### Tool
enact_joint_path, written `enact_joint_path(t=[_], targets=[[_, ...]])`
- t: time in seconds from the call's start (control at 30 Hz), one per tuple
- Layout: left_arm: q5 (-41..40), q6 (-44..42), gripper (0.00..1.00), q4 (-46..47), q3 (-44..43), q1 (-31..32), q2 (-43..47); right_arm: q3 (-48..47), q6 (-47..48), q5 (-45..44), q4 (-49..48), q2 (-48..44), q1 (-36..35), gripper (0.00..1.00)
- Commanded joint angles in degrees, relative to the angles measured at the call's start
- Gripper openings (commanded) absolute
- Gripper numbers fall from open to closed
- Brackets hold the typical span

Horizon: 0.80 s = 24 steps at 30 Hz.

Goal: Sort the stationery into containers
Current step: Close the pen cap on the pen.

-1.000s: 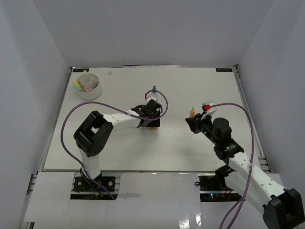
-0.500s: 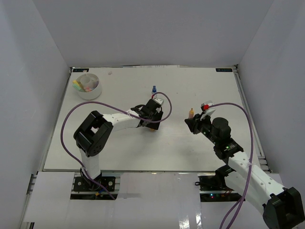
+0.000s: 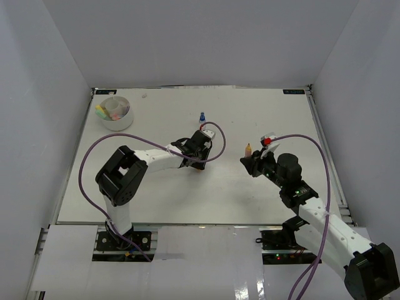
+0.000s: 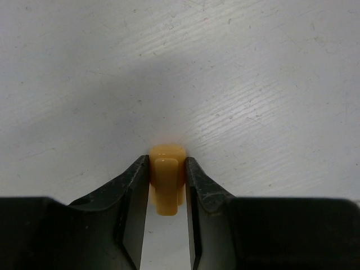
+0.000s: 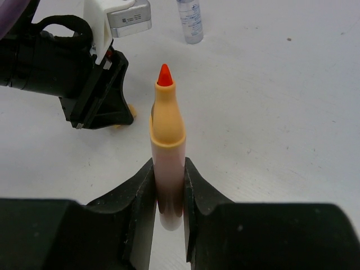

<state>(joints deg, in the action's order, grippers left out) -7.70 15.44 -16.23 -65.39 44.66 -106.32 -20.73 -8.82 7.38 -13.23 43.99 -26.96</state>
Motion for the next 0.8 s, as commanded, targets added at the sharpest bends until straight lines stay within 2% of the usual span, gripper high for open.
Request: enact_joint_path(t=[0.0,0.3,0.5,0.63,0.77], targets=[[0.77,2.13,0.35,0.32,0.79,0.78,4.88,-1.33,0.30,3.95,-2.06,-0.31,0.33,0.08],[-2.93,6.70,0.26,5.76,-1.50,-3.79,20.60,-5.00,-2.25,6.78,-5.75,3.82,-2.39,0.08],[-6.09,6.97,0.23,12.79,0.16,-5.55,28.88,-11.95,-2.07,0.54,-6.80,12.07,-12.23,0.08],[-7.76,7.93,0.21,19.90,5.08,-5.73,35.99,-16.86,-3.92,-0.34,-7.86,19.71,-18.11,0.08],[-7.94,8.64,0.18,21.76,8.95,-5.90,40.57,-21.62,-5.51,-0.43,-8.56,25.16,-21.64,0.08]])
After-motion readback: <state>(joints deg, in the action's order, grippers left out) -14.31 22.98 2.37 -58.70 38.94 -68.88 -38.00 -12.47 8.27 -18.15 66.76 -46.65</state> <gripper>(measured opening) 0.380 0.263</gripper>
